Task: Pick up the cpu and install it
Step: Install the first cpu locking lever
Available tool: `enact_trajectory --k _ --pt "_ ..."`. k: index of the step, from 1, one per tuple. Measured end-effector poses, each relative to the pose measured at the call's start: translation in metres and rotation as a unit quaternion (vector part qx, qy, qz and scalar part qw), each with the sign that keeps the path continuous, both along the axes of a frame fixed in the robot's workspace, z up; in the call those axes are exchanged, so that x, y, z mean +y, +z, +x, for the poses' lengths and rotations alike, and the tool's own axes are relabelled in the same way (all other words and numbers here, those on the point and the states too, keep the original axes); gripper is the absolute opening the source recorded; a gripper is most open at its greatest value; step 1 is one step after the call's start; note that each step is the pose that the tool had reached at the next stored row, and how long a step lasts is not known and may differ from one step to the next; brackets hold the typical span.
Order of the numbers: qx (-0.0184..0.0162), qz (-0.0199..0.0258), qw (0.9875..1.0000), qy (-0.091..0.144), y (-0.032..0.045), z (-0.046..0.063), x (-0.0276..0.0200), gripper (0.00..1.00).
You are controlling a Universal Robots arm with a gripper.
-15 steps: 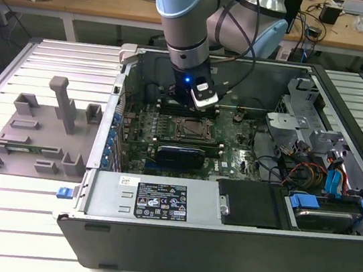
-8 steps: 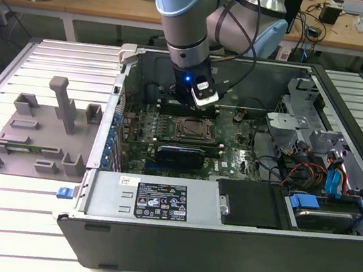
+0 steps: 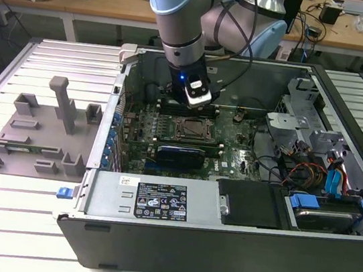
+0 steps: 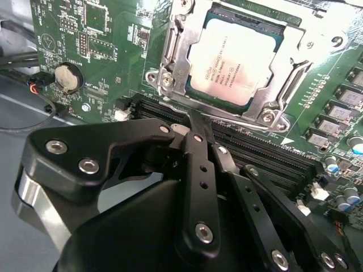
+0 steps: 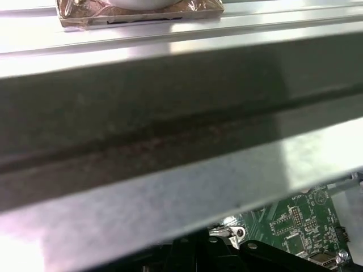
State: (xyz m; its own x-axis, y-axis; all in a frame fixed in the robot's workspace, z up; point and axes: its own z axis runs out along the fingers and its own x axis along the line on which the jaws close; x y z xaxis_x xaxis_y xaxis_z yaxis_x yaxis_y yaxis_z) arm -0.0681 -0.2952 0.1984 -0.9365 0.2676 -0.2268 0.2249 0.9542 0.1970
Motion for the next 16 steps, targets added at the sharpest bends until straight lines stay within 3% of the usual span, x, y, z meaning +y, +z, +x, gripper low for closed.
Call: enact_trajectory --k 12,13,14,16 --pt "0.0001 -0.0002 1.0 -0.004 -0.0044 0.0 -0.0008 0.11" --pt "0.0001 0.0007 1.0 -0.004 -0.0044 0.0005 -0.0008 0.11" --pt "0.0 0.0058 1.0 -0.004 -0.0044 0.0006 -0.0008 0.11" --pt "0.0 0.0077 1.0 -0.004 -0.0041 0.0007 -0.0007 0.11"
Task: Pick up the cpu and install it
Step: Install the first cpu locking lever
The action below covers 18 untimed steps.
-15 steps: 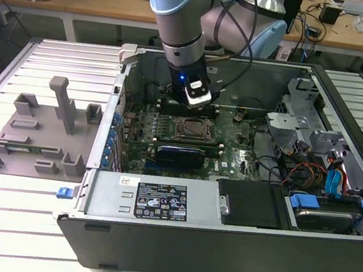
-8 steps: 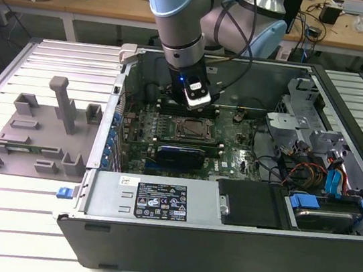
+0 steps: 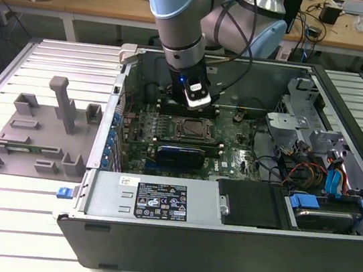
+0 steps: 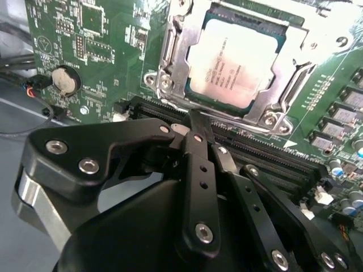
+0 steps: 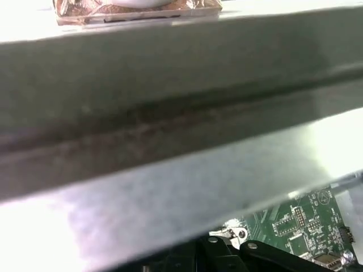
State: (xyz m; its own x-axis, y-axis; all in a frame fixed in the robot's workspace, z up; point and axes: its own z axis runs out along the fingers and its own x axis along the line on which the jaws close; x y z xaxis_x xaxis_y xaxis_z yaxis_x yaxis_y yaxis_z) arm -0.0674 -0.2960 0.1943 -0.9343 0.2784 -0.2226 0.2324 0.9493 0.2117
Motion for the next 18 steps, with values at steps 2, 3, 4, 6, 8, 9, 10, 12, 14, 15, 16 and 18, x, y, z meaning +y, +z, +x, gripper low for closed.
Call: enact_trajectory --k 2,3,4,6,8,9,10,12,14,15,16,18 --pt "-0.0001 0.0003 1.0 0.0 0.0017 0.0 0.0001 0.11" --pt "0.0001 -0.0007 1.0 0.0 0.0047 0.0 -0.0001 0.11" --pt "0.0 -0.0013 1.0 0.0 0.0068 0.0 0.0 0.11" --pt "0.0 -0.0034 1.0 0.0 0.0136 0.0 0.0 0.11" --pt "0.0014 -0.0138 0.9999 0.0 0.0192 0.0 0.0 0.11" --pt "0.0046 -0.0215 0.9998 -0.001 0.0205 0.0 -0.0002 0.11" --pt "0.0072 -0.0256 0.9996 -0.002 0.0209 0.001 -0.0004 0.11" --pt "0.0162 -0.036 0.9992 -0.004 0.0215 0.002 -0.0013 0.11" --pt "0.0277 -0.0427 0.9987 -0.004 0.0215 0.004 -0.0024 0.11" --pt "0.0339 -0.0447 0.9984 -0.003 0.0215 0.005 -0.0028 0.11" --pt "0.0442 -0.0466 0.9979 -0.003 0.0215 0.008 -0.0032 0.11" --pt "0.0688 -0.0476 0.9965 -0.002 0.0214 0.016 -0.0036 0.11"
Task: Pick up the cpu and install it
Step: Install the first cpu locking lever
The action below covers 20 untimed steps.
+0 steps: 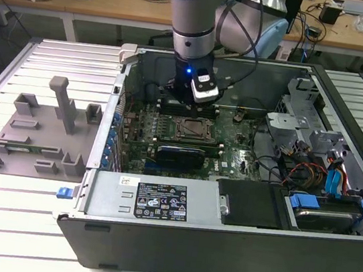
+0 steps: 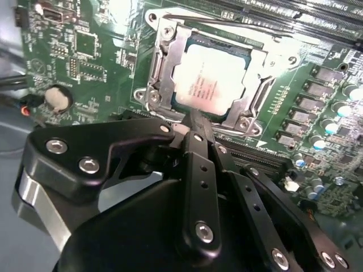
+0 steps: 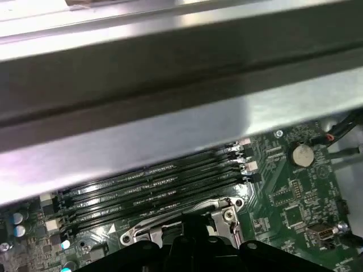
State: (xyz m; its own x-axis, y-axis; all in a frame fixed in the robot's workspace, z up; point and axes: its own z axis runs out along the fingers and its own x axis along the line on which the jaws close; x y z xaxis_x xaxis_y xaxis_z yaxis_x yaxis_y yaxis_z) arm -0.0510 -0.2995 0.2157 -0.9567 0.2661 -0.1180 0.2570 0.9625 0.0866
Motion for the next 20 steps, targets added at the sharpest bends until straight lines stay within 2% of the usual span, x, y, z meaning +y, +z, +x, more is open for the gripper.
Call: enact_trajectory --k 1,2,3,5,6,10,12,14,16,18,20 --pt "0.0049 -0.0009 1.0 0.0 0.0 0.002 -0.0001 0.11" --pt "0.0115 -0.0031 0.9999 0.0 0.0 0.004 -0.0002 0.11" --pt "0.0212 -0.0083 0.9997 0.0 0.0 0.007 -0.0007 0.11" --pt "0.0318 -0.0146 0.9994 0.0 0.0 0.01 -0.0019 0.11" --pt "0.0356 -0.0162 0.9992 0.0 0.0 0.01 -0.0034 0.11" --pt "0.0359 -0.0162 0.9992 0.0 0.0 0.01 -0.0165 0.11" --pt "0.0359 -0.0162 0.9992 0.0 0.0 0.01 -0.0207 0.11" --pt "0.0358 -0.0163 0.9992 0.004 0.0 0.01 -0.0207 0.11" --pt "0.0356 -0.0169 0.9991 0.017 0.0 0.01 -0.0208 0.11" --pt "0.035 -0.018 0.9979 0.051 -0.0001 0.01 -0.0208 0.11" --pt "0.0353 -0.0215 0.997 0.065 0.0 0.01 -0.0208 0.11"
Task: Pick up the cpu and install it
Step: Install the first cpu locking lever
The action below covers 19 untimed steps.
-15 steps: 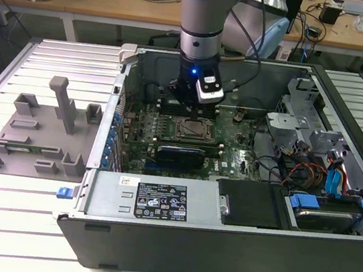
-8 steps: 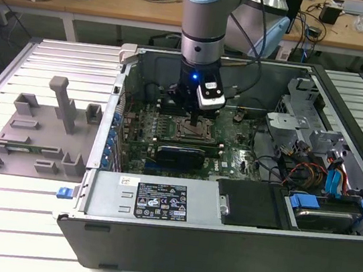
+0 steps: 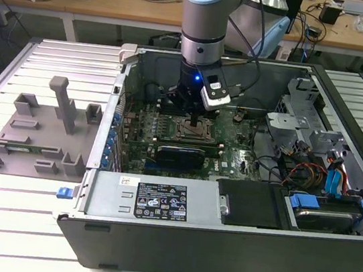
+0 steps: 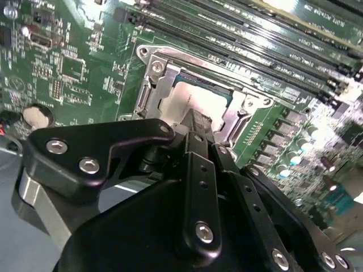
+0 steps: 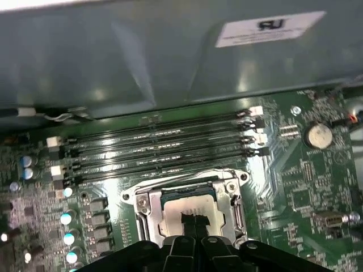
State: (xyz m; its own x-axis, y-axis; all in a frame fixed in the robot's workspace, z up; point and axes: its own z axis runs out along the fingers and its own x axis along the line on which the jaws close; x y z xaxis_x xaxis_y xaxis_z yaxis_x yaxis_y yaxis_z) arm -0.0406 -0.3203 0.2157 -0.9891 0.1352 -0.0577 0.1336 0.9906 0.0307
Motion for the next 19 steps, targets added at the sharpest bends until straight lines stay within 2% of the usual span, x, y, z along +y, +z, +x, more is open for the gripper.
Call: enact_trajectory --k 1,2,5,8,10,16,18,19 --pt "0.0001 -0.0031 1.0 0.005 0.0001 0.0 0.0 0.11" --pt "0.0001 -0.004 1.0 0.007 0.0017 0.0 0.0 0.11" --pt "0.0001 -0.0054 1.0 0.007 0.0166 0.002 0.0 0.11" --pt "0.0002 -0.0103 0.9999 0.007 0.0232 0.003 0.0 0.11" --pt "0.0003 -0.0124 0.9999 0.007 0.0248 0.003 0.0001 0.11" --pt "0.0003 -0.0128 0.9999 0.007 0.0249 0.003 0.0 0.11" --pt "0.0005 -0.0172 0.9998 0.007 0.025 0.003 0.0 0.11" --pt "0.0005 -0.0176 0.9998 0.007 0.025 0.003 0.0 0.11"
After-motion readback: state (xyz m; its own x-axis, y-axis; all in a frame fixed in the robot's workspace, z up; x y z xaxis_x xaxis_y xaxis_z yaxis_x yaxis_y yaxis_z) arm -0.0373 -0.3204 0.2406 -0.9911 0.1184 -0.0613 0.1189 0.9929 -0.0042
